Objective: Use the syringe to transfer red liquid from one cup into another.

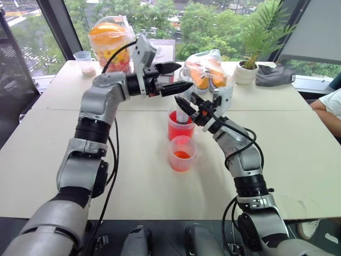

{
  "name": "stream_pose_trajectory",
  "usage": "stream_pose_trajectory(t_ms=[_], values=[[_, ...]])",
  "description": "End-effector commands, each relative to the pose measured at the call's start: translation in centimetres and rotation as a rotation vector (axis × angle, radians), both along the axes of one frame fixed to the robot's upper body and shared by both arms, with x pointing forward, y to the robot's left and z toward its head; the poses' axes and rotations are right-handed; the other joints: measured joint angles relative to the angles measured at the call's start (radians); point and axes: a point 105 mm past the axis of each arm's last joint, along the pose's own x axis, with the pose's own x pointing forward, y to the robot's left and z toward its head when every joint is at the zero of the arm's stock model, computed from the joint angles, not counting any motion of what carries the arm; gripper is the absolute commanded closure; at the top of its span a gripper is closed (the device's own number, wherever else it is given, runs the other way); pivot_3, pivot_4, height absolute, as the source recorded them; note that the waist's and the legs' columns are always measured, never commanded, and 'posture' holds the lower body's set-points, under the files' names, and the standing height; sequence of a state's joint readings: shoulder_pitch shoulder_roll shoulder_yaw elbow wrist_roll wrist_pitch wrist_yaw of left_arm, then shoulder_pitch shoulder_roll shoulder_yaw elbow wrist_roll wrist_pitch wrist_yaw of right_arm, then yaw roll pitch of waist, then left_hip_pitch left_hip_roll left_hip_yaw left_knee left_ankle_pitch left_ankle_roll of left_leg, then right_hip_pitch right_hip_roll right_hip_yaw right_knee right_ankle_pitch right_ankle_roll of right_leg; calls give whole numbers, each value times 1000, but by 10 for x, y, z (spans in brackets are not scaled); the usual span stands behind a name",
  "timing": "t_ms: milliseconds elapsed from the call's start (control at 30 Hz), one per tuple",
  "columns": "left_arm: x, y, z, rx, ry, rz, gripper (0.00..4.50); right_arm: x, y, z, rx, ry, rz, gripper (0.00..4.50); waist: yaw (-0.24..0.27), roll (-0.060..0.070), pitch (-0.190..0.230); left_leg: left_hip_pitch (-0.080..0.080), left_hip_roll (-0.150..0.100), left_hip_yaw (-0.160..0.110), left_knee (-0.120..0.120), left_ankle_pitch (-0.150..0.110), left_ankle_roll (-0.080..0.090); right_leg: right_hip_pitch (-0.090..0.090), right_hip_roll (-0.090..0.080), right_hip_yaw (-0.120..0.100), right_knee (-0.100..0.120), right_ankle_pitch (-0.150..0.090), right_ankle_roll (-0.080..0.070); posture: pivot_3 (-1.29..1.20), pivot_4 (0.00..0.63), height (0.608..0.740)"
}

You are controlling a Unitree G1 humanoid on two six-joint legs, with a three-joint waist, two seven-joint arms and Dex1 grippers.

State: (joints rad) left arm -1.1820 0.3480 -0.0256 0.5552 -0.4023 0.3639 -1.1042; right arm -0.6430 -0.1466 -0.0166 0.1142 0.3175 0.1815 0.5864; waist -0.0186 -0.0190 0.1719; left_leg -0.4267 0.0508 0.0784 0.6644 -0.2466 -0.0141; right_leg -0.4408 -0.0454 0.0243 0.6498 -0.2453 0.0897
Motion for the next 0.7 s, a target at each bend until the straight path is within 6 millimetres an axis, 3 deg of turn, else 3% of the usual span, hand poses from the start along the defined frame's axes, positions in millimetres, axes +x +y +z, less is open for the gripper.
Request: stream_pose_trajectory(t_ms=[33,267,300,700], values=[[-2,-6,18,-26,-54,-20,753,-5,1,15,0,-68,4,3123,1,0,0,0,0,0,0,0,0,0,0,0,0,0,0,0,150,740],[-4,-11,12,-14,-50,-49,4236,-3,0,17,-5,-71,0,3123,-1,0,0,0,0,0,0,0,0,0,0,0,0,0,0,0,150,740],[-4,-11,13,-14,-51,-49,4464,-3,0,17,-6,-72,0,3123,-1,0,0,0,0,0,0,0,0,0,0,0,0,0,0,0,150,740],[-3,-4,48,-61,-133,-10,4464,-4,6,-3,-65,-7,39,3123,-1,0,0,0,0,0,0,0,0,0,0,0,0,0,0,0,150,740]])
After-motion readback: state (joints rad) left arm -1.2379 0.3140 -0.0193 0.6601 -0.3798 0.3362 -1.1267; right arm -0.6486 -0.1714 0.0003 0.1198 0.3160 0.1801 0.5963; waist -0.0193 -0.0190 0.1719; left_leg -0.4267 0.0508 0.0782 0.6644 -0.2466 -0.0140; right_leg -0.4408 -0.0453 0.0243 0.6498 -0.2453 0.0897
